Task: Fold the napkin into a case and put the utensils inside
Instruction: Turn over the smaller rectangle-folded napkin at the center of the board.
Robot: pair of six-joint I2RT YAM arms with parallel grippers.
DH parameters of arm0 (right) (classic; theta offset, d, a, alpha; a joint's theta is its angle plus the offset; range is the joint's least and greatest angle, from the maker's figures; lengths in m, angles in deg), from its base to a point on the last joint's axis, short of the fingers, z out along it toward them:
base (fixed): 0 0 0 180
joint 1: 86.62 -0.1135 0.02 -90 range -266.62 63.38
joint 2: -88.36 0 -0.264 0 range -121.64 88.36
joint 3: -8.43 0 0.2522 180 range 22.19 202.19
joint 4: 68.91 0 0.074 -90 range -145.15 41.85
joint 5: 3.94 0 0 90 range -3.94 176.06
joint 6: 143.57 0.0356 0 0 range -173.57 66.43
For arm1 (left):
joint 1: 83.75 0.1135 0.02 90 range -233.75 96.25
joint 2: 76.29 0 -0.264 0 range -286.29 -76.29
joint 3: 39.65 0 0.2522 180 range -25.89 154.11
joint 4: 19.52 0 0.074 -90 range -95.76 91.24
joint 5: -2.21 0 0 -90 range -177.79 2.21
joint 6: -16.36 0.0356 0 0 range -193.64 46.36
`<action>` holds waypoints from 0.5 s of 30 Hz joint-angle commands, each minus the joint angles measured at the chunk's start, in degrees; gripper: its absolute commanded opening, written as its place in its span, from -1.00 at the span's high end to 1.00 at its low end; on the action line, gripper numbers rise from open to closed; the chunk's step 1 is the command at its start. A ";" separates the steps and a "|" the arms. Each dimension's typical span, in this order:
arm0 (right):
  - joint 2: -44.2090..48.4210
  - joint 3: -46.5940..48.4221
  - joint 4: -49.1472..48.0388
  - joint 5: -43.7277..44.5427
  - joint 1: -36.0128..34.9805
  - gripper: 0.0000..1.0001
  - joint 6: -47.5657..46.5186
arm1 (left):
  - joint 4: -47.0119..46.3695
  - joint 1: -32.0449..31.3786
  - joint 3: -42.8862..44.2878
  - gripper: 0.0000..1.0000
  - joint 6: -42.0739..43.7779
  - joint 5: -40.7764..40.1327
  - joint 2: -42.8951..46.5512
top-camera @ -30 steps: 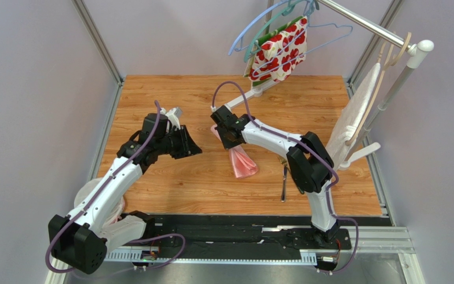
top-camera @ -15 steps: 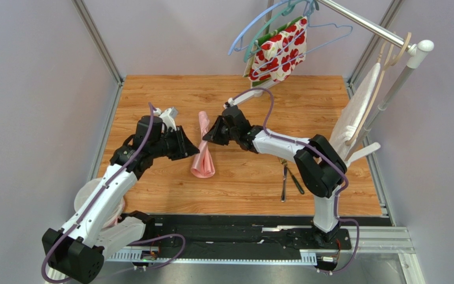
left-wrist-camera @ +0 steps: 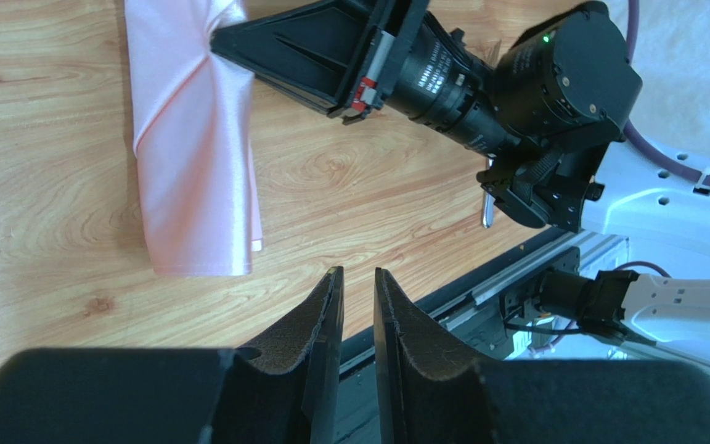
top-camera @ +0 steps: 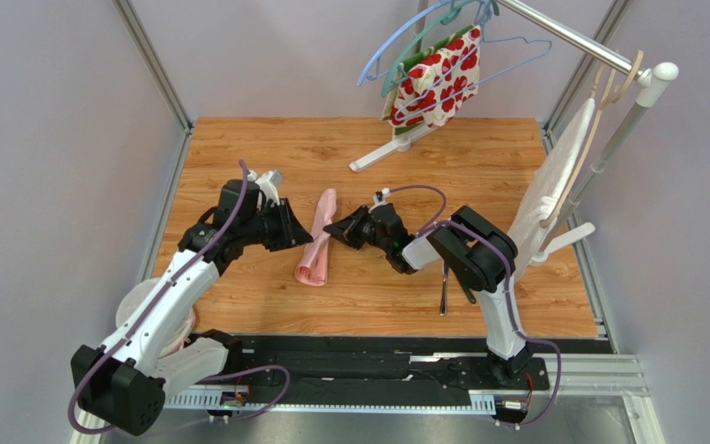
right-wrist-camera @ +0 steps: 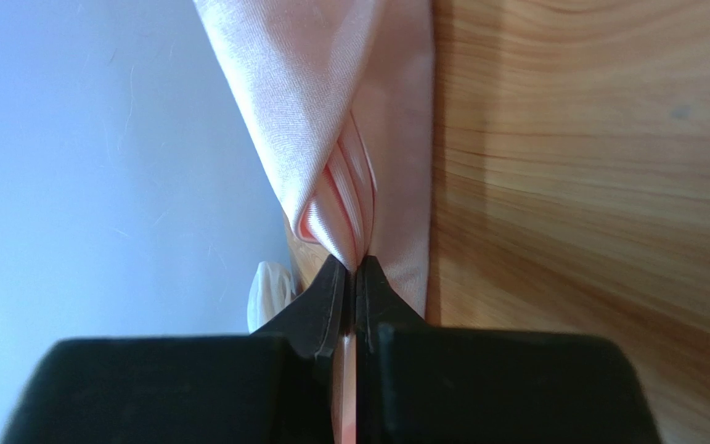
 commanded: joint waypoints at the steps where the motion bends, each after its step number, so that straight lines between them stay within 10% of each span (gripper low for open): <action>1: -0.17 -4.00 -13.28 -0.51 0.78 0.93 2.79 | -2.42 0.23 0.53 0.46 1.01 1.04 -2.62; 9: 4.21 -11.47 -9.97 -6.30 3.41 0.00 -0.54 | -9.17 0.05 0.80 0.56 1.36 6.31 -11.84; 15: 18.70 -9.30 24.43 -10.53 6.84 -0.52 -20.37 | -16.48 -0.56 -2.02 0.69 -0.66 7.02 -18.62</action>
